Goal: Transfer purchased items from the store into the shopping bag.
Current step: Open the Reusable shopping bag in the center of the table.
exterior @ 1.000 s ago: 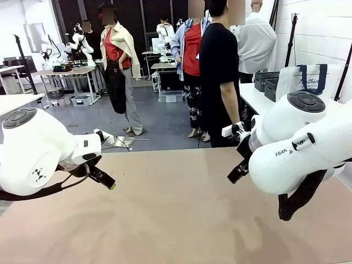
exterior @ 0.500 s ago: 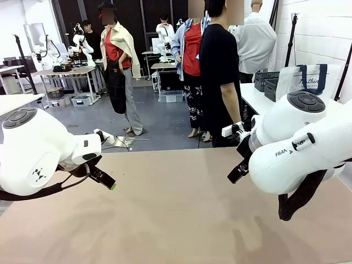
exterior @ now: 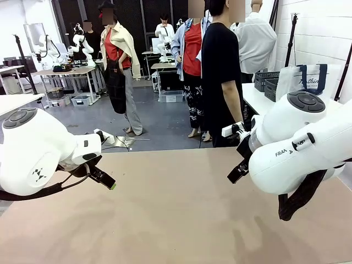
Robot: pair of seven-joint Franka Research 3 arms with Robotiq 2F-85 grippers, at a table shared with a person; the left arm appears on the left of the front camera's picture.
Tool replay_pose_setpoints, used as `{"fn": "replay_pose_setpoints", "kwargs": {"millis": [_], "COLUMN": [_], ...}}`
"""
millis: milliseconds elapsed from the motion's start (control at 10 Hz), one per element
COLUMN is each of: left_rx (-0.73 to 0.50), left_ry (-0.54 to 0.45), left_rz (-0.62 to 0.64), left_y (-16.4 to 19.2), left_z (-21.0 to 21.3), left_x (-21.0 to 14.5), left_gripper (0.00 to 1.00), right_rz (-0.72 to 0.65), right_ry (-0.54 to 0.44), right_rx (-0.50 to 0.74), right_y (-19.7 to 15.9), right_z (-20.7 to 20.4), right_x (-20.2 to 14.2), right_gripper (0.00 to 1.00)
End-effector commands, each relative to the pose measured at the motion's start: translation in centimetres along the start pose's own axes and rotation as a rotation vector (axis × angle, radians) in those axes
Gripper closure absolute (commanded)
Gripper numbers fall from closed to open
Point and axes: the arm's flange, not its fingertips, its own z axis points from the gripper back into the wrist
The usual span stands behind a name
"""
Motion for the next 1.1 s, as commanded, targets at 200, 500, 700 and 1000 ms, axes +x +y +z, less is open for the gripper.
{"fn": "replay_pose_setpoints", "kwargs": {"millis": [200,500,700,1000], "left_rx": [0.000,0.000,0.000,0.000], "left_ry": [0.000,0.000,0.000,0.000], "left_rz": [0.002,0.002,0.002,0.002], "left_y": [0.07,0.07,0.07,0.07], "left_z": [0.00,0.00,0.00,0.00], "left_x": [-0.02,-0.02,-0.02,-0.02], "left_gripper": [0.00,0.00,0.00,0.00], "right_rz": [0.000,0.000,0.000,0.000], "right_ry": [0.000,0.000,0.000,0.000], "right_rx": [0.000,0.000,0.000,0.000], "right_y": [-0.01,-0.01,-0.01,-0.01], "right_z": [0.00,0.00,0.00,0.00], "right_x": [0.00,0.00,0.00,0.00], "right_gripper": [0.00,0.00,0.00,0.00]}}
